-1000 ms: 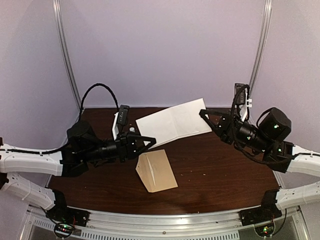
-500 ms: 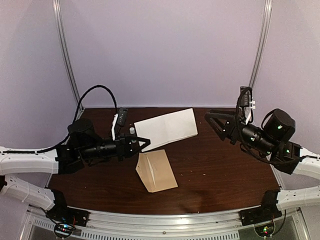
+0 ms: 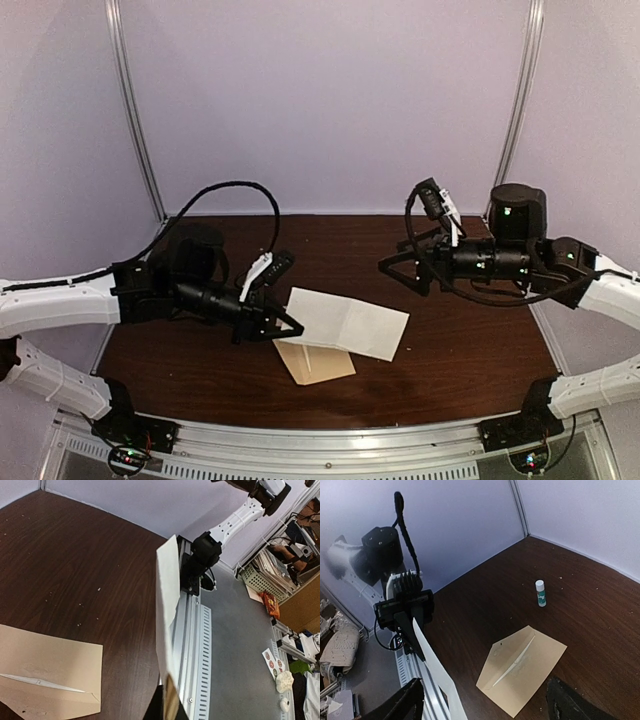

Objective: Place the letter into the envelope and seal it
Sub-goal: Adjust the letter.

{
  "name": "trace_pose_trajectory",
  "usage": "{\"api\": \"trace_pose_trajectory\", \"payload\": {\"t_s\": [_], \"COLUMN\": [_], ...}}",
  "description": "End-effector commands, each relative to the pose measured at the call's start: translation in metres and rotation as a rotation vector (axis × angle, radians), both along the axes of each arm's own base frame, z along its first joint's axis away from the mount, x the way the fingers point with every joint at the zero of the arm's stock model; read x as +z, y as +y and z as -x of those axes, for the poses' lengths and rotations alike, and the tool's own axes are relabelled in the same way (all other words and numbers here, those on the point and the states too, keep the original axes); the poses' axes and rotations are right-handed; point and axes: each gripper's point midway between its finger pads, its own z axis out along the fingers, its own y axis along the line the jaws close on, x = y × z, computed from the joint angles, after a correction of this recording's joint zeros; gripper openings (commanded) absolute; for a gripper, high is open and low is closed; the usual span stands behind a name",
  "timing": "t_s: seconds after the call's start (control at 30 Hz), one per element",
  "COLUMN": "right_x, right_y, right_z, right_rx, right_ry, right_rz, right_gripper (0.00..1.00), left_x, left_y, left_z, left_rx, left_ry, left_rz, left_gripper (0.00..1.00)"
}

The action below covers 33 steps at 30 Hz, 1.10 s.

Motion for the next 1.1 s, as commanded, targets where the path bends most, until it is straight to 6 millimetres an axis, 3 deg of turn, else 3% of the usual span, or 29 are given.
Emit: {"api": "trace_pose_trajectory", "payload": {"t_s": [0.0, 0.13, 0.33, 0.63, 0.77, 0.93, 1.07], "right_x": [-0.034, -0.051, -0.054, -0.069, -0.072, -0.075, -0.073], "right_y": [0.020, 0.035, 0.047, 0.063, 0.067, 0.069, 0.068], "right_z": [0.037, 0.052, 0.062, 0.073, 0.077, 0.079, 0.077], "right_rx": [0.244, 0.340, 0.416, 0.494, 0.518, 0.532, 0.520], "right_ry": [0.148, 0.205, 0.230, 0.270, 0.278, 0.282, 0.268], "right_rz": [0.092, 0.116, 0.084, 0.099, 0.098, 0.098, 0.094], "right_gripper": [0.82, 0.75, 0.67, 0.47, 0.33, 0.09, 0.00], "left_x": [-0.005, -0.002, 0.001, 0.001, 0.000, 0.003, 0.010], "left_y": [0.000, -0.003, -0.006, -0.008, -0.008, -0.009, -0.011], "left_z": [0.019, 0.023, 0.024, 0.024, 0.024, 0.020, 0.015], "left_rx": [-0.132, -0.158, -0.182, -0.190, -0.190, -0.170, -0.149], "left_ry": [-0.001, 0.002, 0.000, 0.004, 0.005, -0.014, -0.036], "left_rz": [-0.054, -0.052, -0.040, -0.043, -0.044, -0.042, -0.022], "left_gripper": [0.00, 0.00, 0.00, 0.00, 0.00, 0.00, 0.00]}}
